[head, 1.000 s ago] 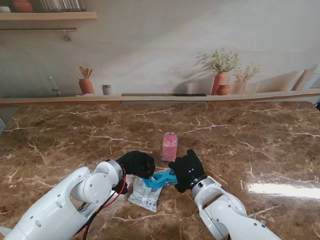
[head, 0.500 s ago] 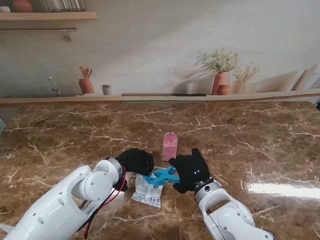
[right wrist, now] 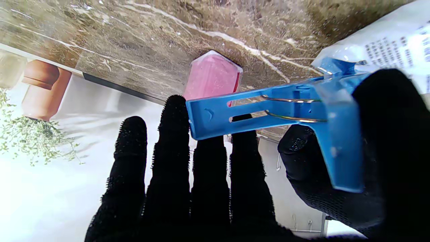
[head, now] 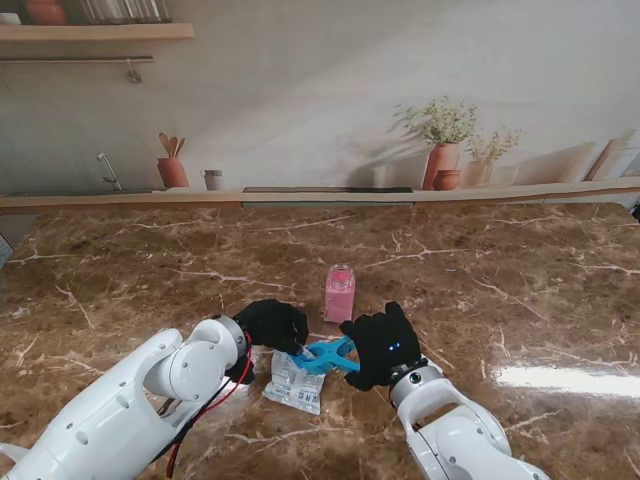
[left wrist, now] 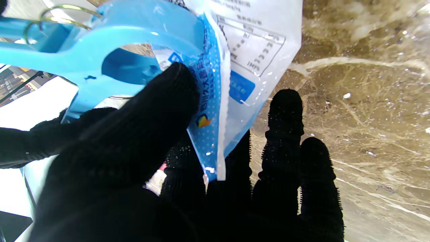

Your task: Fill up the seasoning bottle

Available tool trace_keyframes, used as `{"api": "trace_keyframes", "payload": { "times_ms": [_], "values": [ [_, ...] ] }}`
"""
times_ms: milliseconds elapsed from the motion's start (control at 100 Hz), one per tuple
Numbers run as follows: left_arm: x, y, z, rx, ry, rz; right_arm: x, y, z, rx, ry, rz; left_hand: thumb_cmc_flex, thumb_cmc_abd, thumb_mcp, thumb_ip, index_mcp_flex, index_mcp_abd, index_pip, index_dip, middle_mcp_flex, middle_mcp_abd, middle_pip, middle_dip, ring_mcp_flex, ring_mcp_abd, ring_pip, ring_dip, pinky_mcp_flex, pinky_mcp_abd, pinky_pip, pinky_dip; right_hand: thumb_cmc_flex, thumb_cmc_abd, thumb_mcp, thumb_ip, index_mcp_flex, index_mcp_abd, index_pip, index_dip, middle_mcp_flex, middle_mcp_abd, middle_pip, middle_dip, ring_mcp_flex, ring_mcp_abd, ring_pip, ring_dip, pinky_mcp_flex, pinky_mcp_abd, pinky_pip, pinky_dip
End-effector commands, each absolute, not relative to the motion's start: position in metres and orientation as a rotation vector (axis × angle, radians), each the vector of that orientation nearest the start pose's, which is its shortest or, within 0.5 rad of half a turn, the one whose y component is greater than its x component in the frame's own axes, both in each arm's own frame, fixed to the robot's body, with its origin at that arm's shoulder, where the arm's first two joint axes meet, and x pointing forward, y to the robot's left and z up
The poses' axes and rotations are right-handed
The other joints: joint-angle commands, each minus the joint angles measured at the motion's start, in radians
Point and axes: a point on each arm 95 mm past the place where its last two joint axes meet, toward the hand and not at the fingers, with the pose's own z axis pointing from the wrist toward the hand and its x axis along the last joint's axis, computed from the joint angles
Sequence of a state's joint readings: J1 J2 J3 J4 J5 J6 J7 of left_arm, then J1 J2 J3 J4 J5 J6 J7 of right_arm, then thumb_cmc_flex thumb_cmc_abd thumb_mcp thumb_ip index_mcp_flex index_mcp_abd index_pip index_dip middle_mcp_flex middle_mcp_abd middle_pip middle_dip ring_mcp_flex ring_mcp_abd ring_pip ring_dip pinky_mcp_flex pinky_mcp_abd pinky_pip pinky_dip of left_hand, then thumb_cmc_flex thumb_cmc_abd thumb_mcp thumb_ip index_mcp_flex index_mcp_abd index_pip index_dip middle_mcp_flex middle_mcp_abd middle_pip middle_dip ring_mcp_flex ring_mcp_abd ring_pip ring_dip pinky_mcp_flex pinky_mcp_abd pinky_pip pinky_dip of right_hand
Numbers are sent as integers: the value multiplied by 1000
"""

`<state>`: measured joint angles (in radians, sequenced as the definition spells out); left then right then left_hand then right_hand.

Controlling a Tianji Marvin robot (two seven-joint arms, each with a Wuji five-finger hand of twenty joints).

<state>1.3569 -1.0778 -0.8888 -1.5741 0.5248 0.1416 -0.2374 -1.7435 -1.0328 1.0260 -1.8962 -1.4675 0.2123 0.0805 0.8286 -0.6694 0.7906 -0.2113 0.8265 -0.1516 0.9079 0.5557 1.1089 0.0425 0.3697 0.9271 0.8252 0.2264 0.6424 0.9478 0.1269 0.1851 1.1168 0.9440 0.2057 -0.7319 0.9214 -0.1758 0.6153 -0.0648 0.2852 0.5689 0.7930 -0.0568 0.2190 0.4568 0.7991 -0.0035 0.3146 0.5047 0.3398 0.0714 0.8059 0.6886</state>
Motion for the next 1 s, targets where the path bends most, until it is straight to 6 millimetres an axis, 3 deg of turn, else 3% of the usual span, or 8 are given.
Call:
{"api": "trace_keyframes", "payload": {
  "times_ms": [0,80,150,390,600,720,860,990],
  "values": [
    [402,-89,-347,-1689,1782,-1562,309,74,-325,850,1728,1205,32,35,9,2,-3,-44,18,-5,27,-29,-15,-10,-21,-26,-15,-14,-25,-3,-22,3,25,35,-8,44,-2,13,25,-1,39,-19,57,15,-17,-26,-16,-12,1,11,-2,-9],
    [403,-91,-349,-1690,1797,-1563,309,73,-327,868,1751,1188,36,36,7,2,-2,-47,18,-7,27,-28,-16,-9,-21,-24,-14,-14,-28,2,-23,3,38,65,-50,54,-3,13,25,-5,45,-19,58,14,-12,-28,-14,-9,4,10,2,-8],
    [403,-93,-351,-1692,1814,-1563,309,72,-329,875,1772,1169,36,39,3,2,-1,-50,19,-7,27,-30,-15,-8,-21,-26,-13,-14,-30,2,-24,4,59,164,-242,110,-10,17,22,-14,42,-16,51,10,-15,-28,-17,-9,2,9,1,-11],
    [404,-98,-356,-1696,1848,-1555,310,67,-335,907,1791,1134,39,44,-2,3,-2,-48,18,-11,26,-30,-15,-6,-23,-26,-11,-14,-31,4,-24,7,-54,96,-131,143,-98,81,-36,-43,-43,22,-19,-46,-71,-14,-65,-40,-28,2,-37,-29],
    [405,-98,-356,-1670,1845,-1547,312,63,-337,949,1752,1150,35,51,-12,3,-13,-51,16,-10,19,-38,-20,-7,-31,-29,-14,-16,-36,8,-27,9,-122,142,-123,139,-295,270,-152,-82,-262,170,-155,-241,-224,69,-179,-184,-101,20,-143,-105],
    [405,-97,-356,-1662,1843,-1546,311,61,-334,962,1709,1168,19,47,-46,5,-45,-39,-16,-29,-22,-43,-54,-30,-76,-36,-54,-37,-58,5,-60,-4,-137,151,-121,137,-325,292,-150,-77,-317,204,-146,-293,-269,95,-184,-220,-121,31,-164,-129],
    [404,-95,-354,-1661,1811,-1574,308,59,-330,985,1670,1192,-59,14,-146,17,-92,5,-95,-59,-209,-36,130,-333,-145,-35,-119,-96,-94,1,-121,-36,-133,155,-124,134,-311,276,-135,-76,-330,203,-106,-307,-276,98,-175,-232,-125,33,-157,-134],
    [403,-91,-346,-1652,1770,-1602,307,57,-328,1007,1625,1206,-191,36,-125,39,-104,50,-168,-37,-268,-25,105,-381,-178,-30,-146,-110,-111,8,-151,-44,-121,180,-139,132,-291,262,-119,-76,-313,188,-73,-303,-264,91,-161,-230,-123,33,-148,-133]
  ]
}}
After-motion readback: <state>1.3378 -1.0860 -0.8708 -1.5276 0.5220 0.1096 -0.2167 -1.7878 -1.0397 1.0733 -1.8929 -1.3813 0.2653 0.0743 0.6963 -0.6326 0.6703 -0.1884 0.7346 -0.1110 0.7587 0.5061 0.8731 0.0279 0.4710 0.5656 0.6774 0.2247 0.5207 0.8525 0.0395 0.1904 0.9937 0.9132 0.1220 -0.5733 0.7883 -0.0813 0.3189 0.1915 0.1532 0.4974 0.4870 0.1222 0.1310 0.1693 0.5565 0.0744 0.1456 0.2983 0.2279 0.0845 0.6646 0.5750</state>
